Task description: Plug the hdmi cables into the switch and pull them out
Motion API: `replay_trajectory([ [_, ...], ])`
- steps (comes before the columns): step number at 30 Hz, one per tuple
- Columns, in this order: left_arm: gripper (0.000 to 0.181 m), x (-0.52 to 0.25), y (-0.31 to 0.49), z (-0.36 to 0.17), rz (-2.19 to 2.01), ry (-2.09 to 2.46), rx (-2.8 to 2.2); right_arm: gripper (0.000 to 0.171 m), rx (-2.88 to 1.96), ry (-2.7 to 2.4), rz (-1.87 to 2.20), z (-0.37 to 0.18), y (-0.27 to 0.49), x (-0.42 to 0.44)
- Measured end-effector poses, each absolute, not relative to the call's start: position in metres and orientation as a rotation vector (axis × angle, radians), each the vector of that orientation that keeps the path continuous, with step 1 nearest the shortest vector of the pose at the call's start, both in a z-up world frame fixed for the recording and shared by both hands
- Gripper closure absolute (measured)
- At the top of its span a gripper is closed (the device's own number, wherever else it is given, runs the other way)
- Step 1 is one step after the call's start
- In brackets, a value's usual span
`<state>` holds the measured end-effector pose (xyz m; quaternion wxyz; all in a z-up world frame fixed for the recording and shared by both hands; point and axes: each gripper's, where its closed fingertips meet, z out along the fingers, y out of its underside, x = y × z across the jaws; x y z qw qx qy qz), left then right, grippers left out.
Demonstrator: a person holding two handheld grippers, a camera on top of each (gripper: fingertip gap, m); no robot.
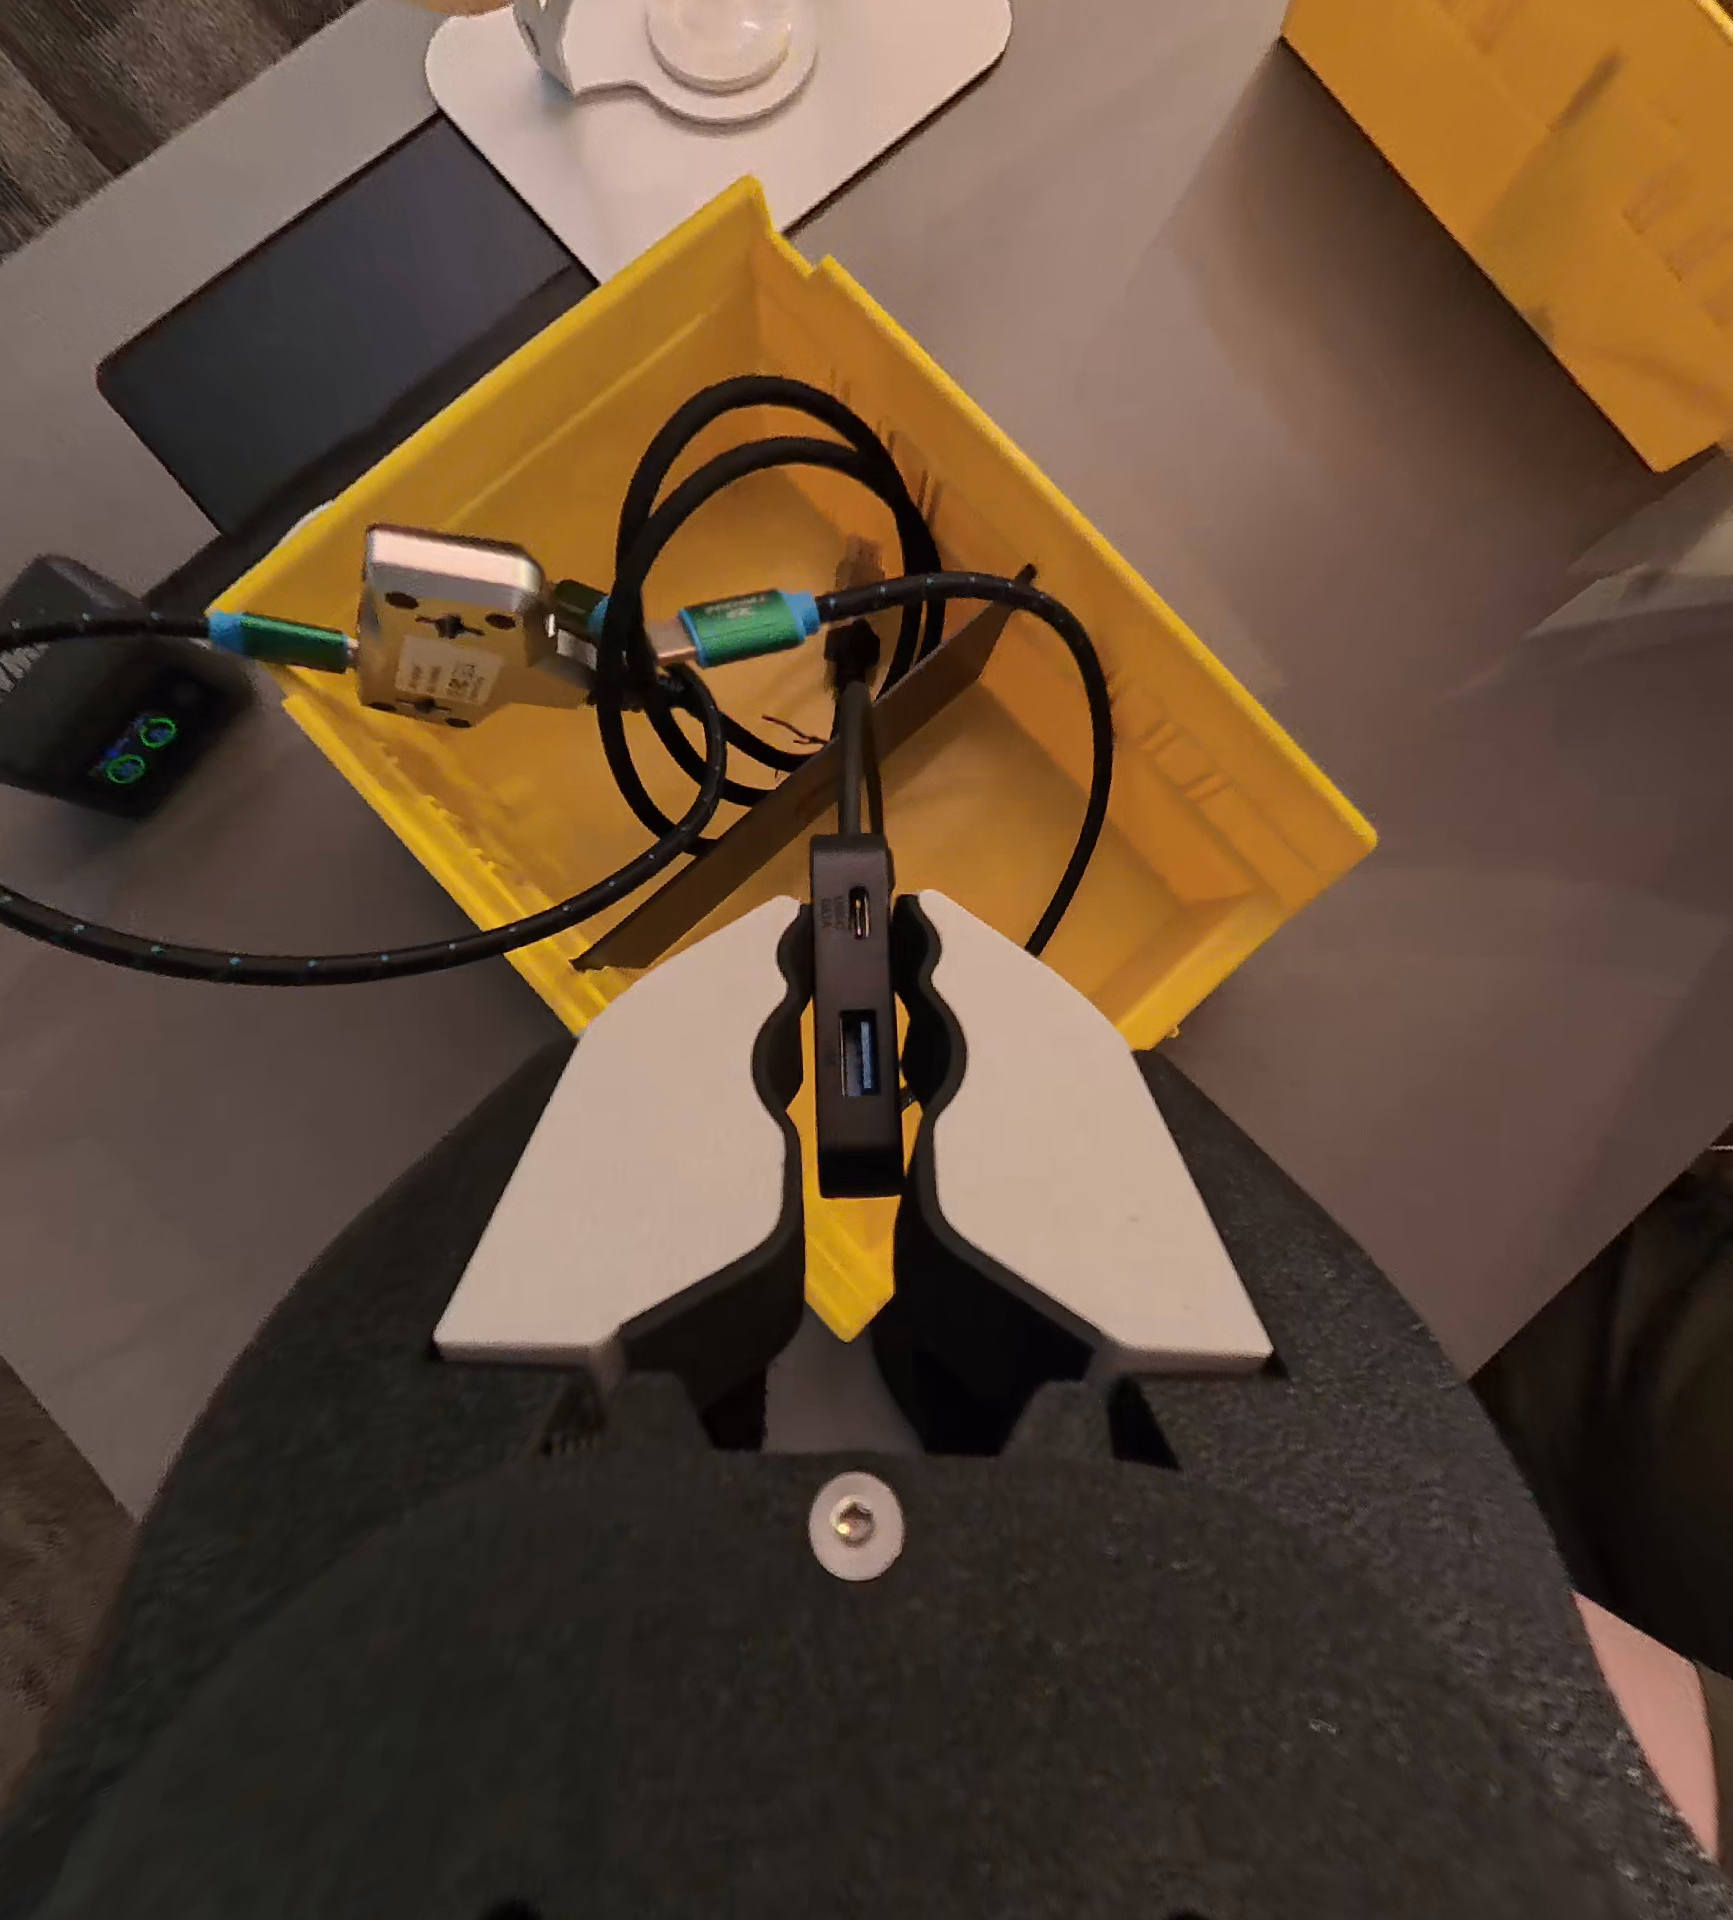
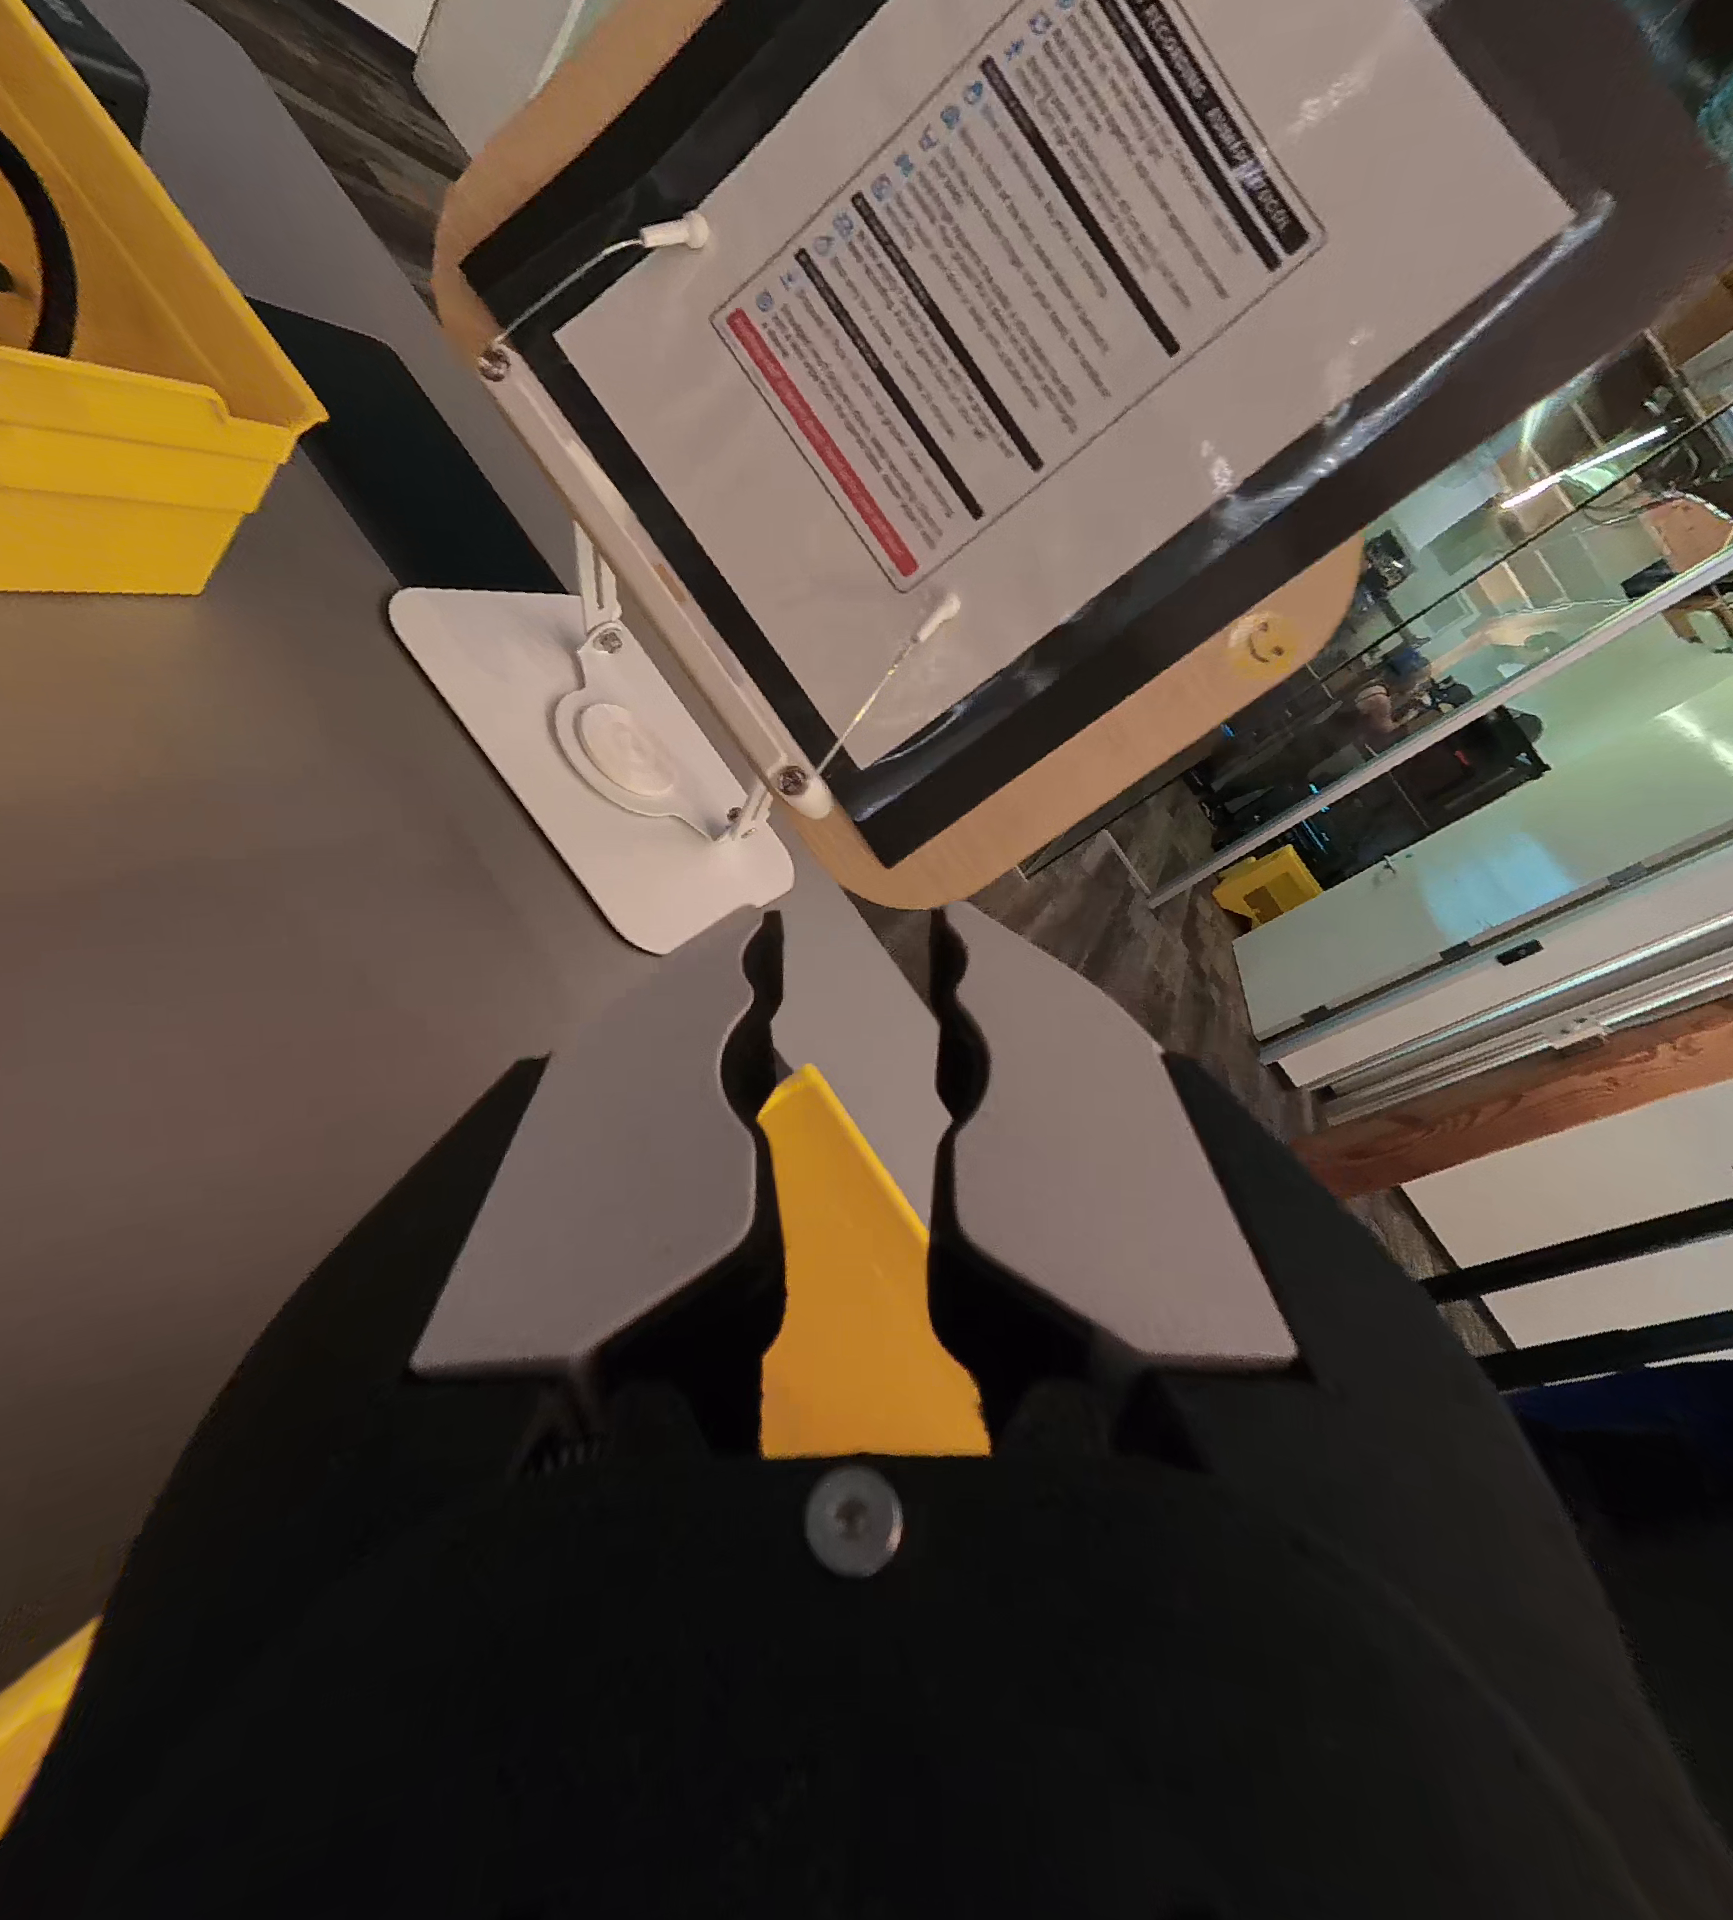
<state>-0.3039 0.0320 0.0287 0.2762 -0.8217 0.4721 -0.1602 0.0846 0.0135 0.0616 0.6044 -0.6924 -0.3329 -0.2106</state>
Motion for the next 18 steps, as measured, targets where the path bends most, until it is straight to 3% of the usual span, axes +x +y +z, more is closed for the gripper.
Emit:
replay_trajectory([
  [18,0.167,-0.312,0.031,0.041,-0.402,1.267,-2.166,0.145,-1.553,-0.735,-0.555,0.071,0.007,0.061],
])
